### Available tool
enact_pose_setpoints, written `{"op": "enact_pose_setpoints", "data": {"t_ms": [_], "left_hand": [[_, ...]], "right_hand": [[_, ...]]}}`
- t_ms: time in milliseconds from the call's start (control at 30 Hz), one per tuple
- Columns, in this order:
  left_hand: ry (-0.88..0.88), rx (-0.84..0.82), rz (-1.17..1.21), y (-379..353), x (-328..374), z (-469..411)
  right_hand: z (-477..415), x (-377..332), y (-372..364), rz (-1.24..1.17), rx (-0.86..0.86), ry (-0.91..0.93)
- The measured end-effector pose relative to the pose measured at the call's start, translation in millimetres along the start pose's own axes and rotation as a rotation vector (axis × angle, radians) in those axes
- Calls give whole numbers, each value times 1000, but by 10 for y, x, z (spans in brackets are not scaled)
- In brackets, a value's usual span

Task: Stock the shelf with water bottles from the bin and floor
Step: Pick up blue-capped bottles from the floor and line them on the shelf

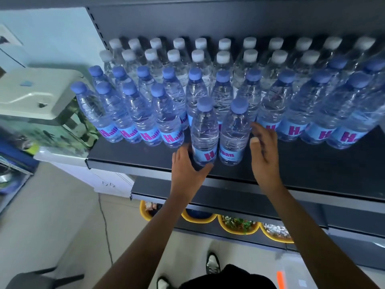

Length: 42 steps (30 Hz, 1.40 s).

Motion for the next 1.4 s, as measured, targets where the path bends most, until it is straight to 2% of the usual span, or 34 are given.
{"op": "enact_pose_setpoints", "data": {"t_ms": [133,267,433,600,867,1067,1267,1400], "left_hand": [[-22,38,21,5,-32,-5],[-38,94,-29,48,-91,-24],[-22,47,-1,101,-96,-139],[-35,19,-64,101,-104,-190],[1,128,-90,66,-144,-244],[-29,280,-117,60,-129,-204],[-62,314,-111,59,-140,-178],[-96,332,-159,35,-133,-174]], "right_hand": [[126,-82,-162,-13,-118,-26],[5,-21,-218,5,-163,-96],[-106,92,-162,2,-368,-32],[-120,127,-203,131,-310,82],[-95,73,-416,-49,-323,-54],[-105,72,-567,61,-117,-30],[-86,129,-568,-33,-161,-51],[-53,132,-588,1,-195,-59]]}}
Point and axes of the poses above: each hand's wrist, its own z-axis away from the middle knuckle, its own y-axis out of the back of the hand, x = y × z, the point moved 4 cm from there along -z, towards the middle knuckle, and after that the axes turned 10 degrees about z, right-handed, at the moved point
